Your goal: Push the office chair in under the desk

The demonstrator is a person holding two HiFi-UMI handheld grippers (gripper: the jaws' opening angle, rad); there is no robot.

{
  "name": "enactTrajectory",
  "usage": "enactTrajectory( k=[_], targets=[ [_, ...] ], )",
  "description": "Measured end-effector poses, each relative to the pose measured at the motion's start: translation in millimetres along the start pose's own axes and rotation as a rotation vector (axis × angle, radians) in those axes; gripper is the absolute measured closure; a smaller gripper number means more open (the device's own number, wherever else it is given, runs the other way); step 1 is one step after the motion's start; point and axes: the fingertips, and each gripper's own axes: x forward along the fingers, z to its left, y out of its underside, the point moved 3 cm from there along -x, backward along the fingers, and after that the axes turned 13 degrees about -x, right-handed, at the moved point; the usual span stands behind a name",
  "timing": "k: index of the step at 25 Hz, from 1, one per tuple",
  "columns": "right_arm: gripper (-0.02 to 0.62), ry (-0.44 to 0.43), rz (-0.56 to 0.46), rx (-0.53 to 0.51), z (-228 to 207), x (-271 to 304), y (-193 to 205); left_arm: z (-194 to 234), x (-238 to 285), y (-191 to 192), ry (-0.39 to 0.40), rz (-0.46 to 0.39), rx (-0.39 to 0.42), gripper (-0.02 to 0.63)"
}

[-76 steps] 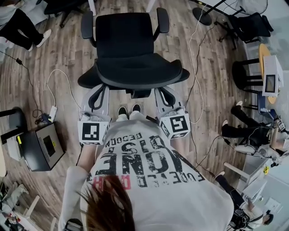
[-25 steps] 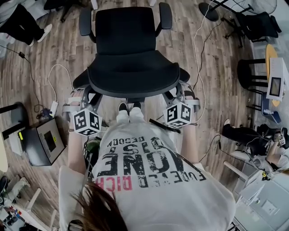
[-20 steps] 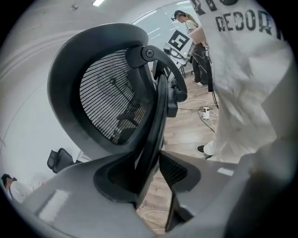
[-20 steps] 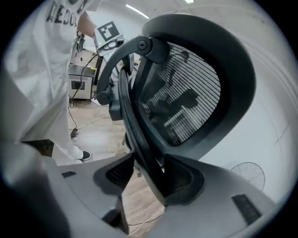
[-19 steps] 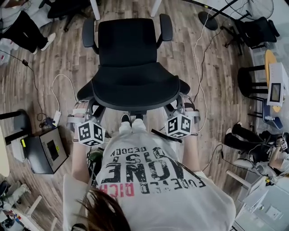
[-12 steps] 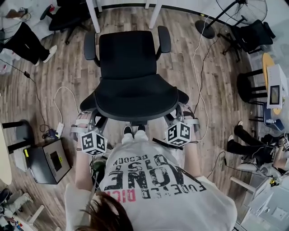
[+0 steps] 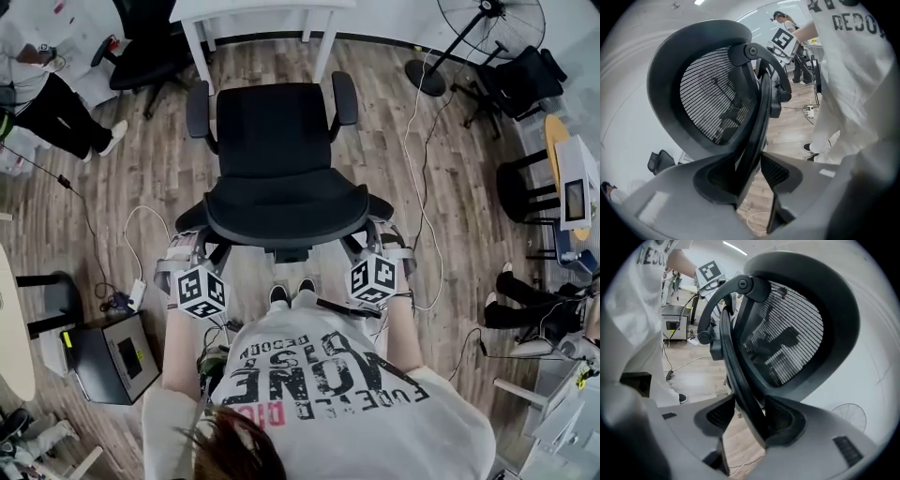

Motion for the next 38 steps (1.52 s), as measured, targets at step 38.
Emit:
enactTrajectory(
  k=[38],
  targets=[
    [0.397, -0.031, 0.036, -0.025, -114, 110, -1, 137, 87, -4, -0.030, 0.006, 0.023, 0.413]
  ],
)
